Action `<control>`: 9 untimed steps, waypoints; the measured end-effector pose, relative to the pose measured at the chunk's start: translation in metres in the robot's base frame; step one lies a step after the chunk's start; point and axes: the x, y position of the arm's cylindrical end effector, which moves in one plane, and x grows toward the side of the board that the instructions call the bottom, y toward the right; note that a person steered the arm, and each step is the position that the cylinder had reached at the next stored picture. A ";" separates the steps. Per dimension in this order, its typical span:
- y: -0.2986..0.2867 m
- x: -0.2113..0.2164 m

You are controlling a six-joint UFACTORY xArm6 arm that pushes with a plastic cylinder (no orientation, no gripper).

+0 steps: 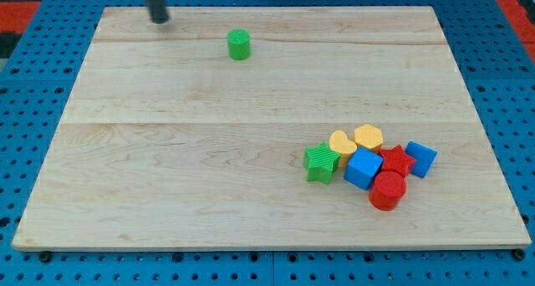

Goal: Push the green circle towards the yellow hexagon

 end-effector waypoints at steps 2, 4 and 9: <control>0.142 0.053; 0.137 0.040; 0.135 0.075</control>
